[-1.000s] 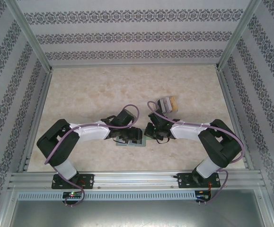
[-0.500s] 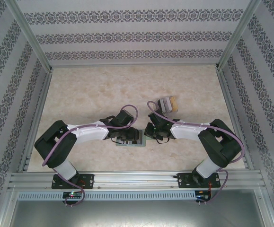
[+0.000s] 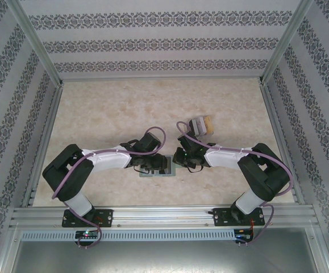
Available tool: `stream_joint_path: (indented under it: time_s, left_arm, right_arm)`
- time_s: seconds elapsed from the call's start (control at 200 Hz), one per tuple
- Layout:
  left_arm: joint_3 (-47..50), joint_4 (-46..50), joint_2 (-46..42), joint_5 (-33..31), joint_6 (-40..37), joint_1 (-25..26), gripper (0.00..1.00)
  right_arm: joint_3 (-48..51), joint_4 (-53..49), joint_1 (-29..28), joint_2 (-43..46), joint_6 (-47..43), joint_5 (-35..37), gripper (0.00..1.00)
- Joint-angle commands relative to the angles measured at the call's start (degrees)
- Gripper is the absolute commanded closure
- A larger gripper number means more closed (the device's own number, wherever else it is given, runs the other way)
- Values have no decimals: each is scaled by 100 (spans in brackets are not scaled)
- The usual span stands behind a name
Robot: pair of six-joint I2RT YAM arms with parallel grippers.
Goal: Put the credit cards into the card holder
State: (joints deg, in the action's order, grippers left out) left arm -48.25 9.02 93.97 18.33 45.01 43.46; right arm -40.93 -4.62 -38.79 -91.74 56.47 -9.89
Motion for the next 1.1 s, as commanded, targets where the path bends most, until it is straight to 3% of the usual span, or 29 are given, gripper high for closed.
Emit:
stream_joint_path:
  time_s: [0.0,0.175,0.275,0.57,0.784,1.094]
  left_arm:
    - [85,85,-568,-376,-58,79,53]
    - [5,345,-1006,-729,-194,53,46]
    - [-46,407,-1142,-813,-209,-19,44]
    - [-327,390,-1001,-402,-204,-518,35]
    - [-745,168,-438,241,-100,-880,31]
    - [-1286,-40,276,736,47,-1127,26]
  right_arm:
    - [-144,-96,-76,88,-227,83,82]
    - [-374,-611,28,541,-530,369,72]
    - [-487,-827,106,818,-739,503,71]
    - [-1381,-2338,768,1292,-1822,1493,68]
    - [-2577,-3417,1268,450,-2623,2102,67]
    - [-3934,-4031,1321,-1060,-3386,2265,67]
